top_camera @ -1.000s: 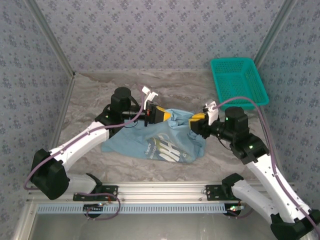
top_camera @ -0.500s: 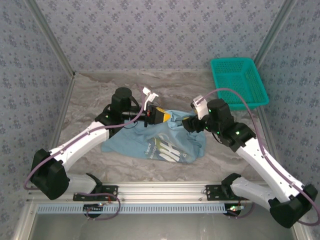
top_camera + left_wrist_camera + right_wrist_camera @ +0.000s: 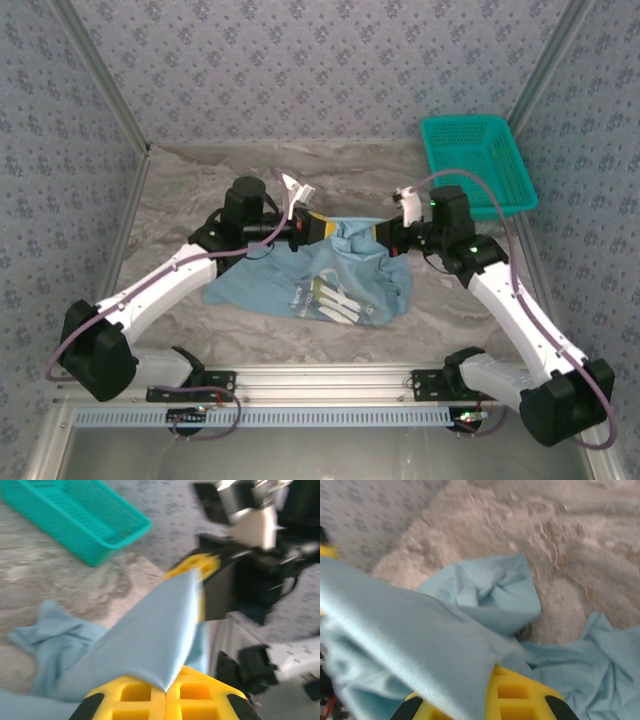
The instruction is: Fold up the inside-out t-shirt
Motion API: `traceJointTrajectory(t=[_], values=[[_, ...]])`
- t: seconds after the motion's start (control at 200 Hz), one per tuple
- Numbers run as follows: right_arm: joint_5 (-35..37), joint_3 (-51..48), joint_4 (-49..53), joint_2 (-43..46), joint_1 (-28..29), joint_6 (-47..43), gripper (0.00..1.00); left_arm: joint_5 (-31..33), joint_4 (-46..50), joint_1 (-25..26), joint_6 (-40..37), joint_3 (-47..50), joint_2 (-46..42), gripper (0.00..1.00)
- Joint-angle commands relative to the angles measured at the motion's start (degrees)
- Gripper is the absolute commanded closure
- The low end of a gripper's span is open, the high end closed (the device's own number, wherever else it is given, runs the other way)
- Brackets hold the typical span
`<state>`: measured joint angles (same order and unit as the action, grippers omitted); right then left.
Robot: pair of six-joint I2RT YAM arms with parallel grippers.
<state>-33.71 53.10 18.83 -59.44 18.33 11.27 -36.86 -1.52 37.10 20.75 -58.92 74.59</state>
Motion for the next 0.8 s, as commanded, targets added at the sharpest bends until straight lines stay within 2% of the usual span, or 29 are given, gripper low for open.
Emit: traceJointTrajectory(t=[0.0, 0.175, 0.26, 0.445, 0.49, 0.555, 0.66, 0.794], values=[[-18.3, -2.9, -17.7, 3.4, -3.5, 15.7, 1.0, 14.1, 3.5, -0.5, -1.7, 0.5, -2.4, 1.0], [-22.5, -7.4, -36.1, 3.5, -4.0, 29.6, 1.0, 20.4, 6.4, -0.3, -1.4, -1.4, -0.1, 1.0], [-22.9, -9.4, -45.0, 2.5, -4.0, 35.6, 1.0, 24.0, 9.1, 0.2, -2.3, -3.1, 1.6, 0.93], [-22.5, -11.1, -59.5, -0.8, -3.4, 44.9, 1.0, 29.1, 13.2, 1.1, -3.2, -5.7, 3.8, 0.69], [-22.1, -10.6, -59.5, -1.3, -3.1, 46.0, 1.0, 31.4, 15.1, 1.1, -2.9, -6.2, 3.5, 0.61], [-21.7, -9.6, -54.7, -1.1, -2.7, 42.7, 1.0, 32.2, 16.4, 1.1, -3.6, -6.3, 2.0, 0.54], [-20.3, -8.2, -47.4, -0.4, -2.6, 37.0, 1.0, 26.4, 11.8, 1.2, -5.1, -2.7, -3.7, 0.48], [-20.0, -7.4, -44.3, -0.6, -1.9, 34.5, 1.0, 10.3, 2.9, 2.1, -7.0, 1.1, -7.4, 0.47]])
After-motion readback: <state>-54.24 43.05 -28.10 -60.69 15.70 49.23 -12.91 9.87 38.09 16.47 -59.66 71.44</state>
